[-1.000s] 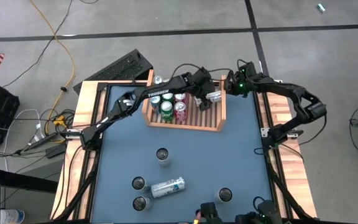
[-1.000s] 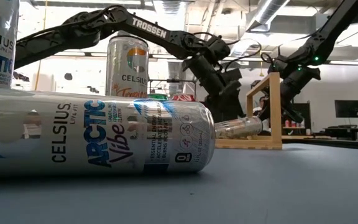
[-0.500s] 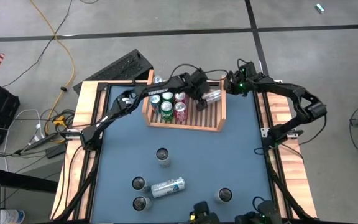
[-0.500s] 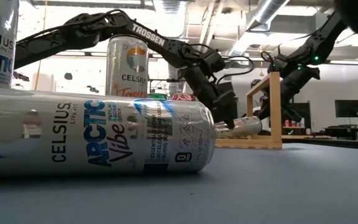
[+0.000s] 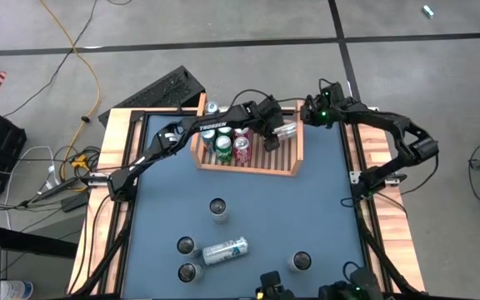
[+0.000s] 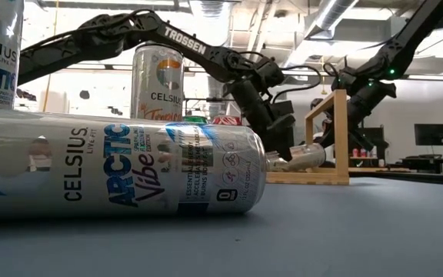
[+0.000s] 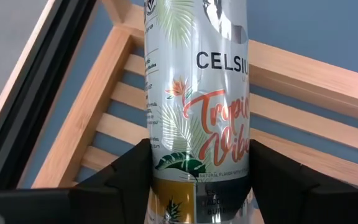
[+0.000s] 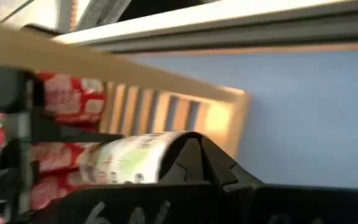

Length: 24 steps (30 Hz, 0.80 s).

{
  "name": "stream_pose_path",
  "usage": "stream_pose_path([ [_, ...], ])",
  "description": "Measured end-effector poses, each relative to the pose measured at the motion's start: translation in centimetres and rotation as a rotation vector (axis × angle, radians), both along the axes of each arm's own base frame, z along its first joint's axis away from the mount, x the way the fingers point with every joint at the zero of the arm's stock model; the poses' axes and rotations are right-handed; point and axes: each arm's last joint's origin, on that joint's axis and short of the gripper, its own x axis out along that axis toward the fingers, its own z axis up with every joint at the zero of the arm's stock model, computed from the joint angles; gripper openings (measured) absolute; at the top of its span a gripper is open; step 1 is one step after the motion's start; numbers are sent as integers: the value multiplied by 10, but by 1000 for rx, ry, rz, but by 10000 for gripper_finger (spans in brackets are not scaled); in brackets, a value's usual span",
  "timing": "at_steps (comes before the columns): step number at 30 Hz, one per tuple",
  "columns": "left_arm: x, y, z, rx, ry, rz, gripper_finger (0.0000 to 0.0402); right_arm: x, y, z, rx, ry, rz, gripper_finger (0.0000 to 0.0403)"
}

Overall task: Place canned beverage on shelf
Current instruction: Put the light yellow soda can on the shelf

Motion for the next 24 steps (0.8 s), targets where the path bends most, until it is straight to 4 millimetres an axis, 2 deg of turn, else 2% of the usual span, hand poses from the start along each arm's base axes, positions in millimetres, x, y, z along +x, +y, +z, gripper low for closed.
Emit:
stream_pose_path([
  [7, -2, 2, 9, -16, 20, 13, 206, -28, -3, 26, -135, 43, -180, 0],
  [11, -4, 3, 19, -24, 36, 18, 206, -39, -4, 35, -167, 34, -223, 0],
  [24, -18, 21, 38, -42, -3, 139, 206, -28, 2, 36, -172, 36, -165, 0],
])
